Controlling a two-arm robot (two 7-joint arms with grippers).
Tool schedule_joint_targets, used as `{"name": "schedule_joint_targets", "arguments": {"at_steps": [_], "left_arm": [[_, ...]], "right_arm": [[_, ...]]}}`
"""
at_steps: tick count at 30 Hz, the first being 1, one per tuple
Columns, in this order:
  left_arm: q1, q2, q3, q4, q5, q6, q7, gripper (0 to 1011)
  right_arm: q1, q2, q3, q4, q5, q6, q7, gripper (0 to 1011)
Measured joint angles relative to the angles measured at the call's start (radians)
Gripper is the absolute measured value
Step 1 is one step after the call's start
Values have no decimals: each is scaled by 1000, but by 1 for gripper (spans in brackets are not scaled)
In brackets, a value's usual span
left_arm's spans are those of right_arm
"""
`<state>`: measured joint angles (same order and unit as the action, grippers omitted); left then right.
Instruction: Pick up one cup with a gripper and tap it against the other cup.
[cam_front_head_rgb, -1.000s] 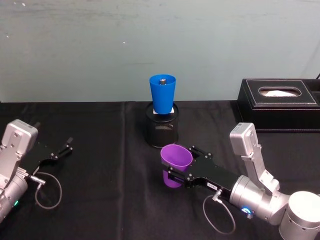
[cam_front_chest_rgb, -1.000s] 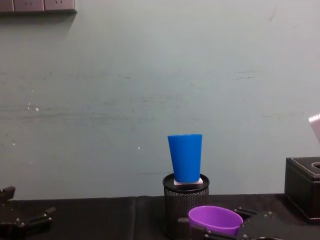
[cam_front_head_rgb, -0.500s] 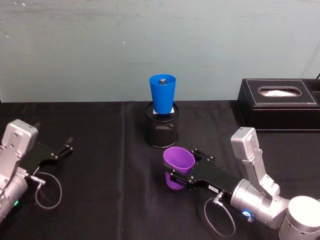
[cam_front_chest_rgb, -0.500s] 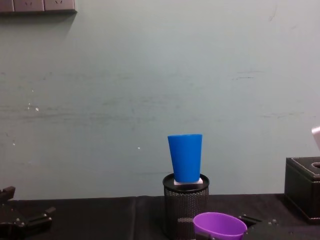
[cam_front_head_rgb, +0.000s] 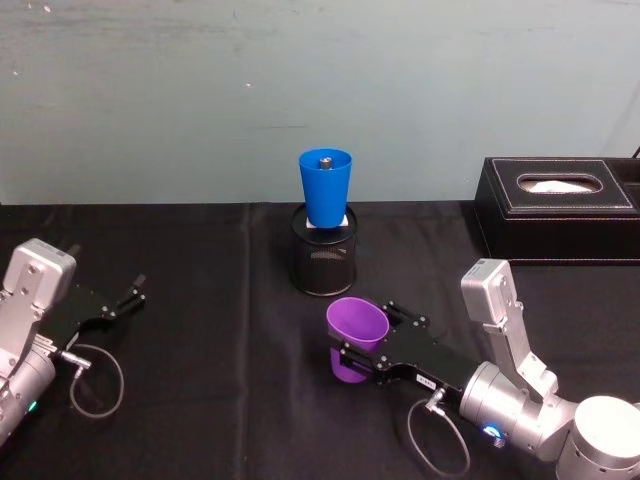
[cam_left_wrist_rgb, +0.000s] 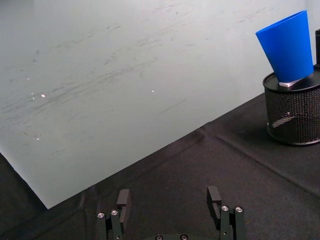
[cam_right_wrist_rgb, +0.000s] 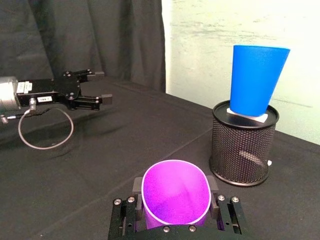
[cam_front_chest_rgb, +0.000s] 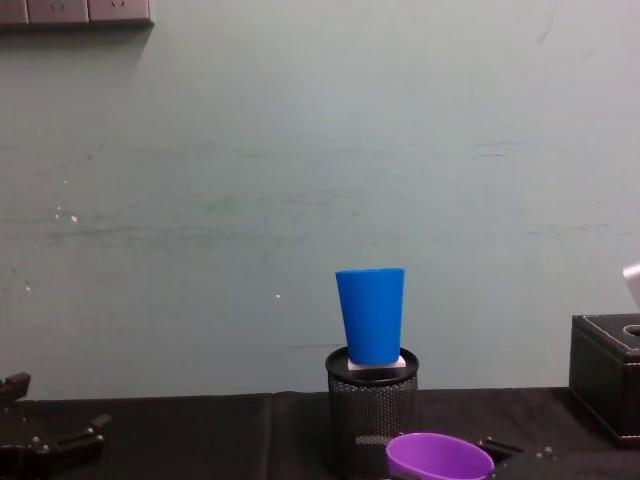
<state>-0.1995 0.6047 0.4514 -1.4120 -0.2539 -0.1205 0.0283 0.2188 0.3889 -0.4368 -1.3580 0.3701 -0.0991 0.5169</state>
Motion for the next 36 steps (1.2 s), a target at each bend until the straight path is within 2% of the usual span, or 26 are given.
{"name": "schedule_joint_targets", "arguments": {"at_steps": [28, 34, 36], "left_arm": [[0, 0, 0, 0, 0, 0, 0, 1000], [0, 0, 0, 0, 0, 0, 0, 1000], [0, 0, 0, 0, 0, 0, 0, 1000]], "right_arm": [[25, -27, -21, 39, -27, 0, 9, 733], [24, -26, -20, 37, -27, 0, 9, 860], [24, -26, -20, 37, -27, 0, 9, 931]]}}
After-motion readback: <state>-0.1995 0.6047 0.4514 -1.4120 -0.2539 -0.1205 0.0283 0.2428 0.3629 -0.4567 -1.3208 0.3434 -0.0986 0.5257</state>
